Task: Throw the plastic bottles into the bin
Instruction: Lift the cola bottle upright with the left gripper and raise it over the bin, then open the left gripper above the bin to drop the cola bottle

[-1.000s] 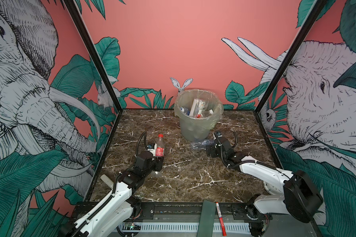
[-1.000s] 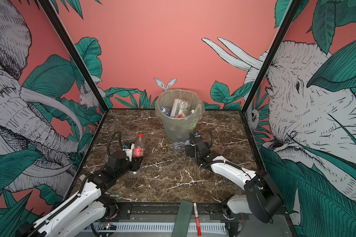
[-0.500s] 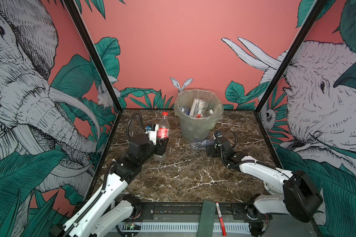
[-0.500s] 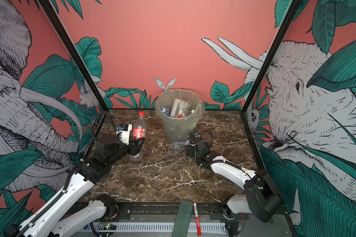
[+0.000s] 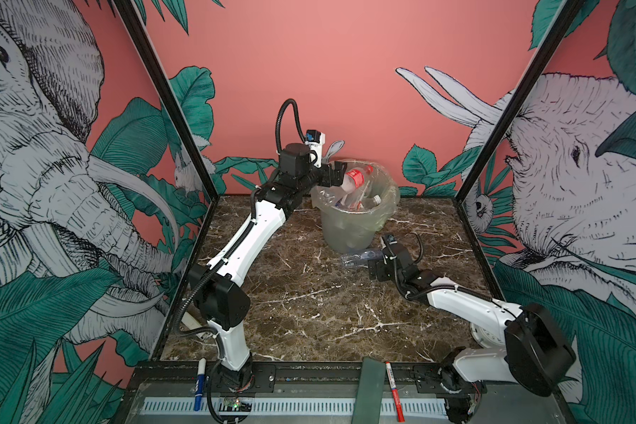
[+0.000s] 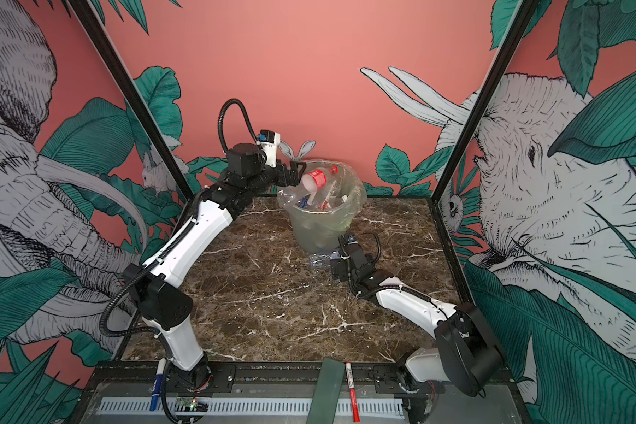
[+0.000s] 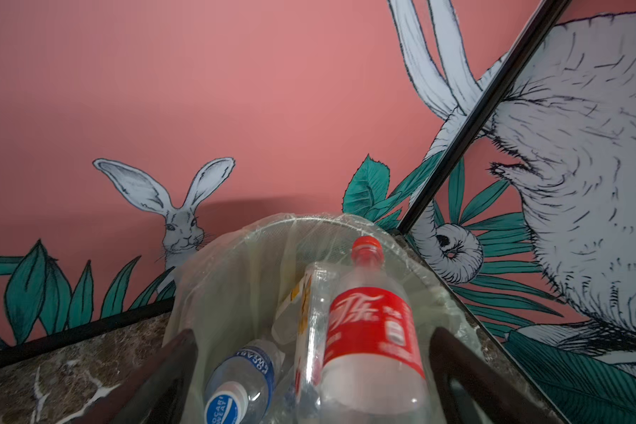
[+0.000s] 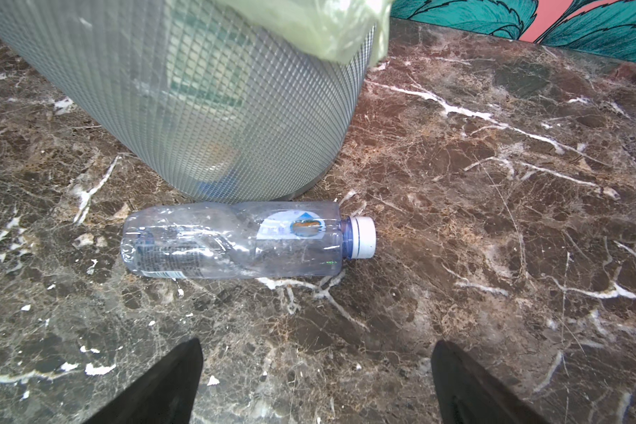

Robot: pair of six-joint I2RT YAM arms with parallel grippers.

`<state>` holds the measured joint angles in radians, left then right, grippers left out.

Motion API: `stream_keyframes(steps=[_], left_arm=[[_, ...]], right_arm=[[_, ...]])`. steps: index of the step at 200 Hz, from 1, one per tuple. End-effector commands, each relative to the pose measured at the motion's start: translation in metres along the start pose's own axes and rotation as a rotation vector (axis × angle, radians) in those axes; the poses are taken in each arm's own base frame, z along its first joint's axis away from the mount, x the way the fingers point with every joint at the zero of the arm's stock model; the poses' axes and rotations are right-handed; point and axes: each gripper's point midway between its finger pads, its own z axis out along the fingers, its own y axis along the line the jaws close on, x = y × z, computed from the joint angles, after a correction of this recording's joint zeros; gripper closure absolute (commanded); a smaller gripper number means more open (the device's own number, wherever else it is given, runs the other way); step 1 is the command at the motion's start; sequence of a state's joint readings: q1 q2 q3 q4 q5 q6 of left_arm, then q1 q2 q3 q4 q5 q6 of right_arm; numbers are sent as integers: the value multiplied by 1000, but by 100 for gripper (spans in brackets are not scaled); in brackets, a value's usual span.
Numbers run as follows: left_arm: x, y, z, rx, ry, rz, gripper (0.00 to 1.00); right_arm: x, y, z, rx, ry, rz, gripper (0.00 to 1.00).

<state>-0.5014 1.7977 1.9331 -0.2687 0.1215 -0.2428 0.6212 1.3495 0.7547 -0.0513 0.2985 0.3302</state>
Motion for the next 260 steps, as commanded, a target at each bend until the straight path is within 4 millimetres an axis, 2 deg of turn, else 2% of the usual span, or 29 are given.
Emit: stream_keyframes(steps=[1, 54, 86, 111, 147, 169, 217, 260], left_arm=[[-38, -6, -44, -11, -111, 30, 0], [-26, -6, -81, -17, -148, 39, 0], [-9, -4, -90, -16, -119, 19, 0], [17, 2, -97, -30, -97, -9, 0], [68, 11, -101, -26, -48, -49, 1], [84, 0, -103, 39, -38, -56, 0], [93, -31, -105, 95, 1, 0, 0], [117, -32, -111, 84, 48, -5, 0]], right_arm=[[-11, 1, -5, -16, -23, 23, 1], [-11, 4, -3, -32, -25, 33, 1], [-13, 2, -6, -27, -40, 34, 1], [-12, 0, -5, -13, -37, 26, 1], [-13, 3, -4, -31, -49, 29, 1], [-12, -2, -4, -8, -50, 17, 1], [-12, -10, -3, 32, -55, 12, 1], [-13, -12, 1, 34, -52, 22, 1]])
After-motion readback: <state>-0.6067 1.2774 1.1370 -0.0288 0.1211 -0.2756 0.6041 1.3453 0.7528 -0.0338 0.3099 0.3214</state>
